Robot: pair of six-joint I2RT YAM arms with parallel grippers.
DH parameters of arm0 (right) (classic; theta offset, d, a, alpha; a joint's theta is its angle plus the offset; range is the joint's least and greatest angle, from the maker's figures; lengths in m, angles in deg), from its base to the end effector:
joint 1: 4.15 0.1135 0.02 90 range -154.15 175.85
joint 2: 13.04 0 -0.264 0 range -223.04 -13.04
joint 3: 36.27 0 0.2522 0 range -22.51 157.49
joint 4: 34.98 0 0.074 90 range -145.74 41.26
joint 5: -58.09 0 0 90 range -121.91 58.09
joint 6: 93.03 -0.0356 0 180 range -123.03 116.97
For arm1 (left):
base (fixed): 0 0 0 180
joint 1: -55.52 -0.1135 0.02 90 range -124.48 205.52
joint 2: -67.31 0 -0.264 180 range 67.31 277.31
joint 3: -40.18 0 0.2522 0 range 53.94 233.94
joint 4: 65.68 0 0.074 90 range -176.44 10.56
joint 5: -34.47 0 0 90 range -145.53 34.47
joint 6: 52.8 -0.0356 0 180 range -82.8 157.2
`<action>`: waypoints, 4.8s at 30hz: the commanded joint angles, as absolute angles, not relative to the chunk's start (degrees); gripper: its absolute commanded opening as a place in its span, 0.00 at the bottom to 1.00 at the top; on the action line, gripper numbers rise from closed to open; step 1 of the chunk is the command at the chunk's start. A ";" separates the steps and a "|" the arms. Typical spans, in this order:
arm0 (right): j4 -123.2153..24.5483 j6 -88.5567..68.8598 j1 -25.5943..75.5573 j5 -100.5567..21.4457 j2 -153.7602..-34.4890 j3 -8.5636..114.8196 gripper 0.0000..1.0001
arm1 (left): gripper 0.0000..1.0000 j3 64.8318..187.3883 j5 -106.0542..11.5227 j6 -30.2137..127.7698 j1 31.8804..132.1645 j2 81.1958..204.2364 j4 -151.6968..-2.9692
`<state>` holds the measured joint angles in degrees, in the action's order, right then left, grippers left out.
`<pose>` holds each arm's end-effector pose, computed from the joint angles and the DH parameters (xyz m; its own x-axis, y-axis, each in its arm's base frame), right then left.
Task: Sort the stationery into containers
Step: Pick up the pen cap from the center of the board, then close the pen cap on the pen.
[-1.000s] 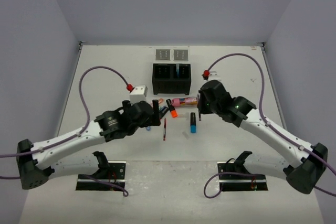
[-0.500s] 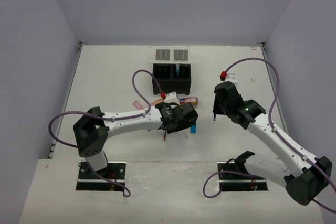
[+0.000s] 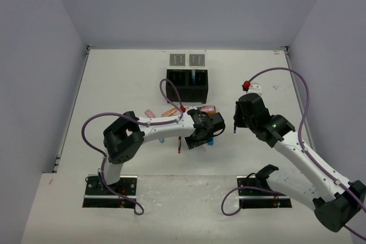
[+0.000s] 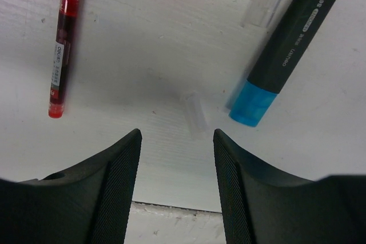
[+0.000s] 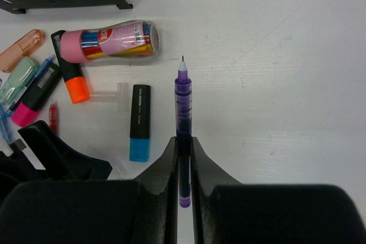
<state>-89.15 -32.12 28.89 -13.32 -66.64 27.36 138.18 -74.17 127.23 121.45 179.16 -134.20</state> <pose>0.1646 0.0935 0.2949 -0.6682 0.1151 -0.7351 -0.0002 0.9879 0.1549 0.1643 -0.3400 0.1914 -0.8476 -0.4257 -0.3167 -0.4047 0.9047 -0.1329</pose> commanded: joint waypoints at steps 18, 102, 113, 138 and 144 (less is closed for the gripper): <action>-84.80 -29.05 28.73 -16.57 -65.66 25.92 0.00 | 0.53 141.30 -68.94 127.11 120.04 184.99 -133.40; -24.48 -40.80 53.16 -32.09 -68.33 4.86 0.00 | 0.00 113.96 -80.74 87.03 115.82 132.02 -102.95; -25.88 -41.53 53.16 -30.51 -69.91 6.58 0.00 | 0.00 112.65 -78.91 86.33 115.82 131.56 -101.15; -31.20 -37.86 53.07 -25.18 -66.62 9.65 0.00 | 0.00 108.89 -73.17 81.15 115.82 131.56 -98.36; -28.63 -37.84 53.07 -22.14 -65.87 9.66 0.00 | 0.00 107.84 -73.37 83.60 115.82 130.79 -97.45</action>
